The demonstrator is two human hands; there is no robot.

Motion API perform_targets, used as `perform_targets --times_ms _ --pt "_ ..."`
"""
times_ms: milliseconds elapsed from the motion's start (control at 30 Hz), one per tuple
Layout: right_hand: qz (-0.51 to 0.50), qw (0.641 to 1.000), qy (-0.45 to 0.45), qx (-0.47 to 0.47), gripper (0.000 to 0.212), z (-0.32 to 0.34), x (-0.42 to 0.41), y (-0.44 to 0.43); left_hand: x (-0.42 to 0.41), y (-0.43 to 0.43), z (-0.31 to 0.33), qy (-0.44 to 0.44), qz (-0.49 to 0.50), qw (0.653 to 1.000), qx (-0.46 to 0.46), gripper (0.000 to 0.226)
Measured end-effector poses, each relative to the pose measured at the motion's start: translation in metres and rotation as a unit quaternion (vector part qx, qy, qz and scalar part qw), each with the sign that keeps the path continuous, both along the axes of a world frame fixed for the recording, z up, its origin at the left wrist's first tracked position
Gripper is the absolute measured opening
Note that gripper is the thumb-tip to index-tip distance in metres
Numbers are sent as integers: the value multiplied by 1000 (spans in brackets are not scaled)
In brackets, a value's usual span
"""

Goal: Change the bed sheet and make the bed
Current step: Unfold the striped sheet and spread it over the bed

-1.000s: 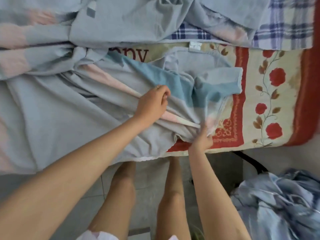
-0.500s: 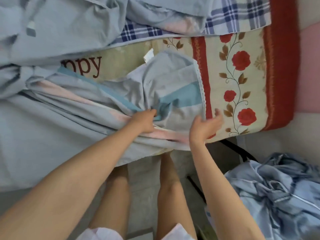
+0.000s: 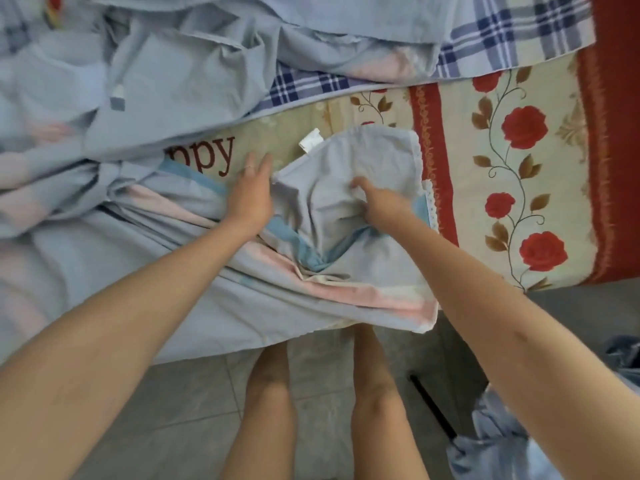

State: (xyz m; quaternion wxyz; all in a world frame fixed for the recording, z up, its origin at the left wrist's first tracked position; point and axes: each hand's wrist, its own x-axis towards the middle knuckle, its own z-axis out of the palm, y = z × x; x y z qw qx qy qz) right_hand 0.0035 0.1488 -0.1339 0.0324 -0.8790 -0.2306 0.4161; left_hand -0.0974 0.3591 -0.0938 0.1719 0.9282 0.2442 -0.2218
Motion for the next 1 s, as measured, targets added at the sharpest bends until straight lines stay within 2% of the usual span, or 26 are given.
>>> perform_targets --times_ms 33,100,167,233,267,367,400,433,467,500,533,567,600,667,700,767,833,900,967,1000 --pt "-10 1000 -6 -1 53 -2 -10 -13 -2 13 -4 80 6 997 23 68" --pt "-25 1000 -7 -12 44 -3 -30 -38 -10 31 -10 199 10 979 46 52" --pt "-36 998 -12 -46 34 0 -44 -55 -16 32 -10 222 -2 974 41 32" --pt "-32 996 -63 -57 34 8 -48 -57 -19 17 -2 170 -46 984 42 21" --pt "-32 994 -107 -20 40 15 -48 -54 -19 6 6 133 -76 987 44 21" --pt "15 966 -192 174 90 37 -46 -35 -21 -32 33 -5 -191 981 46 21" --pt "60 956 -198 208 106 41 -45 -28 -23 -46 43 -65 -228 971 27 17" --pt "118 948 -185 231 112 49 -44 -18 -23 -60 53 -132 -261 956 -5 16" --pt "165 943 -151 247 102 58 -46 -9 -23 -72 60 -196 -286 937 -42 19" --pt "188 943 -97 259 77 66 -49 -2 -22 -85 66 -247 -300 919 -70 24" --pt "168 951 -44 256 49 77 -52 2 -21 -95 71 -286 -305 905 -84 28" --pt "146 966 15 213 33 88 -52 1 -17 -103 78 -311 -305 896 -85 28" --pt "112 979 57 161 28 93 -50 -5 -12 -107 85 -312 -300 898 -78 26" --pt "69 989 56 119 19 101 -44 -30 0 -105 90 -246 -281 928 -22 30" --pt "39 991 40 125 14 108 -39 -49 8 -98 90 -190 -264 946 17 41" --pt "-34 990 17 133 19 120 -32 -86 23 -72 81 -60 -228 968 90 51" --pt "-98 986 -24 130 19 136 -32 -123 37 -40 65 97 -230 962 114 45" --pt "-128 976 -104 142 18 147 -35 -146 44 -15 47 208 -256 940 84 50" --pt "-164 961 -181 133 19 150 -36 -161 51 -16 38 255 -275 926 41 50" --pt "-204 948 -208 130 18 149 -35 -168 58 -25 39 251 -278 926 36 41"
